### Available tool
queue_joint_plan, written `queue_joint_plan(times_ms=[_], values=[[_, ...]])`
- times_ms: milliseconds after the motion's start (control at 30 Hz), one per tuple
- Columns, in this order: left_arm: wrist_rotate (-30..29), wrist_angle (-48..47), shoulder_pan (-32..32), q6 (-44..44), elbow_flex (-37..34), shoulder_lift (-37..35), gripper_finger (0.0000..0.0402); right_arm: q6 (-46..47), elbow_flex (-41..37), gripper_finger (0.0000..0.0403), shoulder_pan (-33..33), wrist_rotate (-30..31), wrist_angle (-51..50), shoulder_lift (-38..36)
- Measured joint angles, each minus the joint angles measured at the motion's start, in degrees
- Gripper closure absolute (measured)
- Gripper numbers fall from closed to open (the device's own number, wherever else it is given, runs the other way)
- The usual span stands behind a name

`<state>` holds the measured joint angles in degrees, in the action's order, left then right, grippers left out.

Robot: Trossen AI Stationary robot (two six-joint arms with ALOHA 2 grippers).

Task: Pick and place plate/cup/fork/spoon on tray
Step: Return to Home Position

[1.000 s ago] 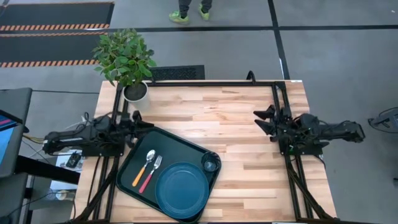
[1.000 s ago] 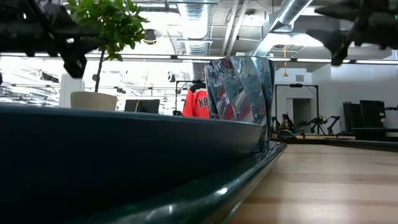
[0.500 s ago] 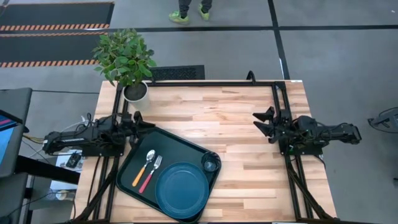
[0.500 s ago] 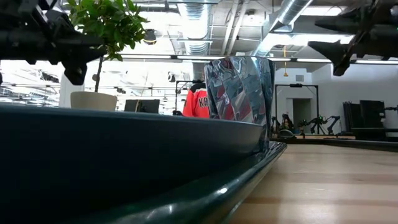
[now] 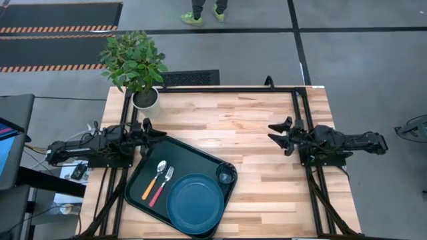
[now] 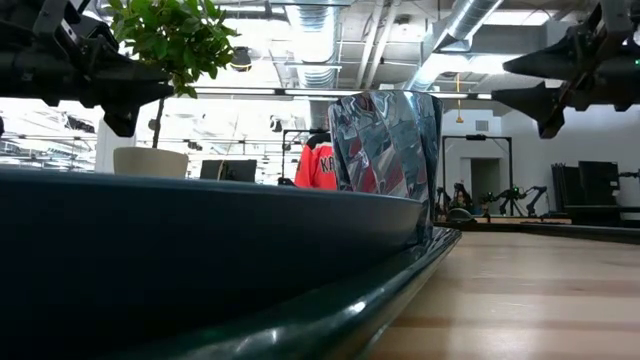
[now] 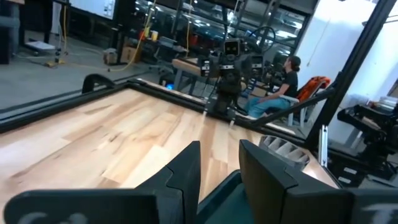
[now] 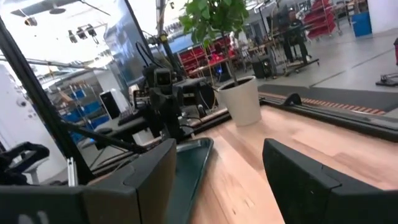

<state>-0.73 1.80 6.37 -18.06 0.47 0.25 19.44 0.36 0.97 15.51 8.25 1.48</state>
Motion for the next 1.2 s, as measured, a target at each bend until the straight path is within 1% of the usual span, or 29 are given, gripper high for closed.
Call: queue_joint_plan(times_ms=[300,433,1200], values=[[-0.9,0.0,0.0,0.5,0.0,0.0,0.0306,0.7,0.0,0.0138,0.1,-0.2,-4.2,0.0],[0.0,0.0,0.0,0.4,-0.1,0.0,0.0306,0.2,-0.1,0.0138,0.1,-0.2,-4.4,0.1],[0.1,-0.1,0.0,0.4,-0.1,0.0,0.0306,0.0,-0.1,0.0138,0.1,-0.2,-5.0,0.2]])
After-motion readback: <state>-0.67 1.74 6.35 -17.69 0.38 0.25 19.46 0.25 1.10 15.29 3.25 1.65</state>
